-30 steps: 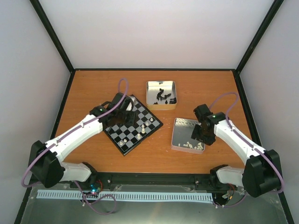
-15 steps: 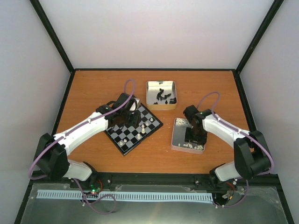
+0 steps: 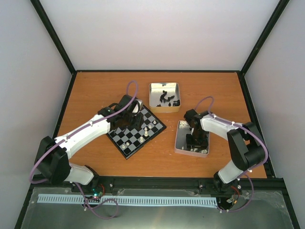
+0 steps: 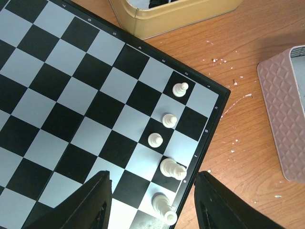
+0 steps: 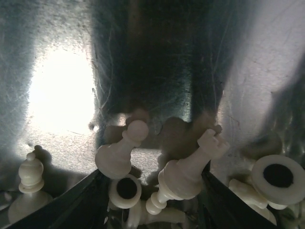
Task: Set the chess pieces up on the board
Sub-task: Pick up the chess piece from the storage box.
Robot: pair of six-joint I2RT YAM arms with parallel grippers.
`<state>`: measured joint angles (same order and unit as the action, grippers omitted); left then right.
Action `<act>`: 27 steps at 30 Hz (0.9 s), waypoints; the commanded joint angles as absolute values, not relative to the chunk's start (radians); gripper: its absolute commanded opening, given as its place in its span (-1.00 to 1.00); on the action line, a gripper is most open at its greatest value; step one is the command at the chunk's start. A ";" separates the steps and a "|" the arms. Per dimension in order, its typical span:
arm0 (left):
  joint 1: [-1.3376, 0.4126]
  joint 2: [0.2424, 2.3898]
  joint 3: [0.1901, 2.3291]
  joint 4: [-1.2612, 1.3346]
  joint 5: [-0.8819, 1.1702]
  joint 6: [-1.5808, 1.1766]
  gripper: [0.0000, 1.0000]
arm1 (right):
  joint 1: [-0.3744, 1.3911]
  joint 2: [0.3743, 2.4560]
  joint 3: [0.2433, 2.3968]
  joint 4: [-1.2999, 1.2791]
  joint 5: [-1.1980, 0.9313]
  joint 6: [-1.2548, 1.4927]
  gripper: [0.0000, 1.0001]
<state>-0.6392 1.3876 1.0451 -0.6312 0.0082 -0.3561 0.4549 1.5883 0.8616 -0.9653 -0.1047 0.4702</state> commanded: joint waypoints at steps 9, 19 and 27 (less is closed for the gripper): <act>-0.634 1.377 1.065 -0.617 -0.018 -0.353 -0.05 | 0.460 1.633 0.890 -0.797 -0.011 0.520 -0.44; -0.633 1.365 1.059 -0.621 -0.023 -0.353 -0.05 | 0.459 1.646 0.907 -0.752 0.012 0.540 -0.58; -0.634 1.361 1.058 -0.618 -0.016 -0.352 -0.05 | 0.459 1.633 0.903 -0.756 0.007 0.538 -0.32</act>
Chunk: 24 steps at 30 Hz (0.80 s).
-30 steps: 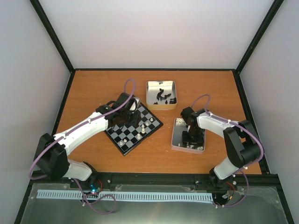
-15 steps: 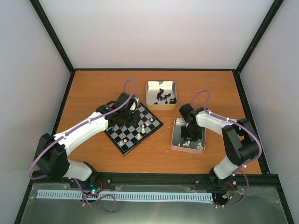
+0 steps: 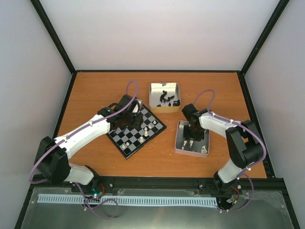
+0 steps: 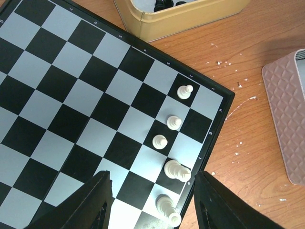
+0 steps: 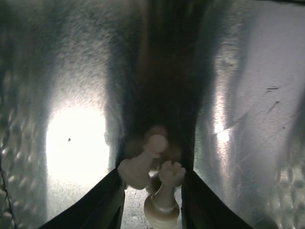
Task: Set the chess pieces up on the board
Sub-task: Pick up the chess piece from the storage box.
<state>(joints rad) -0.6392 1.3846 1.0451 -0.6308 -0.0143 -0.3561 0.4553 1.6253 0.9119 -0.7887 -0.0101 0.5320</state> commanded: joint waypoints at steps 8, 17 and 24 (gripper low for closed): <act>-0.634 1.348 1.062 -0.616 -0.013 -0.349 -0.06 | 0.459 1.637 0.906 -0.744 0.030 0.559 -0.58; -0.634 1.276 1.008 -0.498 0.097 -0.353 -0.01 | 0.458 1.466 0.896 -0.695 0.043 0.624 -0.61; -0.635 1.256 0.914 -0.181 0.349 -0.359 0.12 | 0.451 1.368 0.925 -0.551 -0.117 0.804 -0.61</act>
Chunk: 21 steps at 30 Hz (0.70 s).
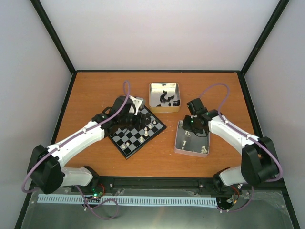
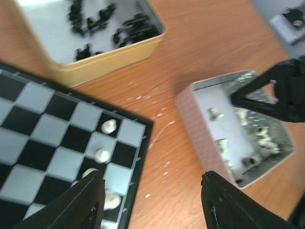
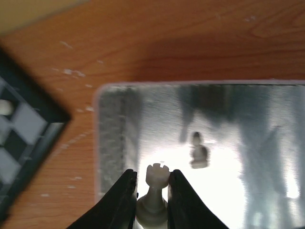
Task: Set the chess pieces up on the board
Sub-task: Pick up the chess piece from the storage box, then place the chess piece on the chessboard.
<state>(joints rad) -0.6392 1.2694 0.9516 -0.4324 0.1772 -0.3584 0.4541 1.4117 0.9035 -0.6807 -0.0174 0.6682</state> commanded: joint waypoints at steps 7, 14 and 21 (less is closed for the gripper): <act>-0.683 1.298 0.893 0.139 0.349 -0.358 0.36 | 0.449 1.330 0.921 -0.213 -0.330 1.204 -0.60; -0.745 1.402 0.920 0.257 0.369 -0.415 0.31 | 0.448 1.305 0.919 -0.132 -0.359 1.461 -0.60; -0.750 1.487 0.984 0.270 0.356 -0.494 0.00 | 0.448 1.280 0.906 -0.083 -0.388 1.531 -0.60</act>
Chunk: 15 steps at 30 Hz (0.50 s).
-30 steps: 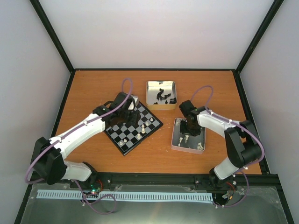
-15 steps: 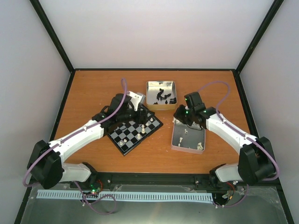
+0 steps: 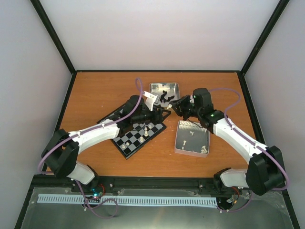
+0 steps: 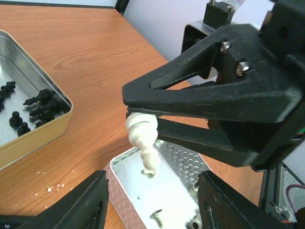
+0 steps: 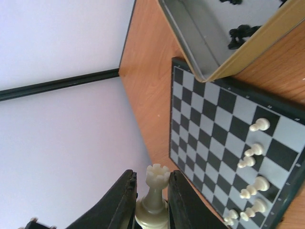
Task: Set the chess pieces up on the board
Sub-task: Place the chess piece on the chessboard.
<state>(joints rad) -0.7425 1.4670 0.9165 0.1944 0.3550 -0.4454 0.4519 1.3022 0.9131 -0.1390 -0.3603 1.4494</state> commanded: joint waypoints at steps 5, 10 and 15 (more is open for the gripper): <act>-0.750 1.505 0.996 0.276 0.314 -0.523 -0.24 | 0.448 1.279 0.896 -0.071 -0.404 1.539 -0.60; -0.750 1.515 1.006 0.272 0.291 -0.531 -0.45 | 0.448 1.281 0.889 -0.063 -0.411 1.538 -0.60; -0.749 1.520 1.005 0.259 0.281 -0.529 -0.84 | 0.449 1.282 0.885 -0.062 -0.410 1.534 -0.60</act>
<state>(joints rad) -0.7425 1.5078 0.9630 0.2321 0.3019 -0.5327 0.4519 1.2957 0.8978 -0.0845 -0.4049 1.5272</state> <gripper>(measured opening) 0.164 0.200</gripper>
